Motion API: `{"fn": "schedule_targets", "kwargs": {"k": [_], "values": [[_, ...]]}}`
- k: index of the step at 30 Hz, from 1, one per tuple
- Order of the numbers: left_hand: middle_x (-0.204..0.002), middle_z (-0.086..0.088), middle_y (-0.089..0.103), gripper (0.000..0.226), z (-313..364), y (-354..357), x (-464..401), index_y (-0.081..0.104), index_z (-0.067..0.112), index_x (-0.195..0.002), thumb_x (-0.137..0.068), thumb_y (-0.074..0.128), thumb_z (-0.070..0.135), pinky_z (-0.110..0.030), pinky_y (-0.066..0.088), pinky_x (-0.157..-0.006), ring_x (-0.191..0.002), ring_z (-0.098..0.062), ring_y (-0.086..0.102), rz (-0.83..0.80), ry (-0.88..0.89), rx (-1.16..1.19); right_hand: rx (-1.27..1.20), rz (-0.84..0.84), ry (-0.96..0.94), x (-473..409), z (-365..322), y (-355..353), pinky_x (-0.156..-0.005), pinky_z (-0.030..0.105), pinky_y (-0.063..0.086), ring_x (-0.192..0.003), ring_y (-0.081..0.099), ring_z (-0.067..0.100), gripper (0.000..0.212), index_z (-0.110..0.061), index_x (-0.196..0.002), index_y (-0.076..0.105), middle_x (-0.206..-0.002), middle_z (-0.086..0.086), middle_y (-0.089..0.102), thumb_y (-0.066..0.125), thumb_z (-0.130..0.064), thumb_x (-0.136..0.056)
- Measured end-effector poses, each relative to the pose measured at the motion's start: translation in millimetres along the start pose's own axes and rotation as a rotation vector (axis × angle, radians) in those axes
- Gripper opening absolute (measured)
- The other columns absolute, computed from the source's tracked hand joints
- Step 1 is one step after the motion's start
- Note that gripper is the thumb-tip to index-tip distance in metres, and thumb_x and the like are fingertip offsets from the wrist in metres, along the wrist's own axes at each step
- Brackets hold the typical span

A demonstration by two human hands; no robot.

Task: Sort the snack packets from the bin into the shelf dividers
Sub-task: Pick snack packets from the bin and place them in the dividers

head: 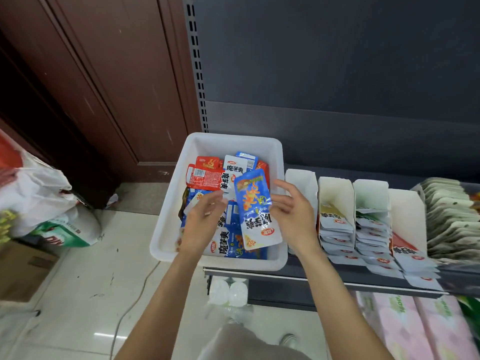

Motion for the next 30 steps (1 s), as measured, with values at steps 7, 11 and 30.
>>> {"fn": "schedule_targets", "kwargs": {"k": [7,11,30], "values": [[-0.104,0.001,0.071,0.020,33,28,24,0.060,0.028,-0.106,-0.086,0.063,0.022,-0.030,0.055,-0.076,-0.093,-0.016,0.069,-0.198,-0.113,0.458,-0.403,-0.080,0.140,16,-3,-8,-0.058,0.021,0.053,-0.081,0.070,0.010,0.035,-0.015,-0.117,0.060,-0.101,0.008,0.070,0.057,0.005,-0.088],[-0.103,0.000,0.070,0.023,44,37,23,0.057,0.027,-0.103,-0.085,0.066,0.016,-0.021,0.055,-0.064,-0.090,-0.015,0.069,-0.119,-0.063,0.500,-0.365,-0.118,0.191,24,2,-22,-0.058,0.020,0.051,-0.078,0.070,0.013,0.030,-0.015,-0.113,0.062,-0.094,0.004,0.073,0.068,-0.009,-0.084],[-0.110,0.002,0.067,0.026,34,130,-4,0.066,0.024,-0.113,-0.087,0.065,0.027,-0.029,0.040,-0.093,-0.104,-0.017,0.057,-0.211,0.784,-0.693,1.162,0.248,-0.562,18,9,-87,-0.042,0.019,0.037,-0.048,0.059,0.022,0.021,-0.018,-0.081,0.072,-0.060,0.001,0.064,0.078,-0.005,-0.066]]}}
Point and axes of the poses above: each hand's wrist, its own x-axis away from the middle knuckle, its own y-axis out of the palm, z = x × y, the point moved 3 cm from there along -x, towards the middle knuckle
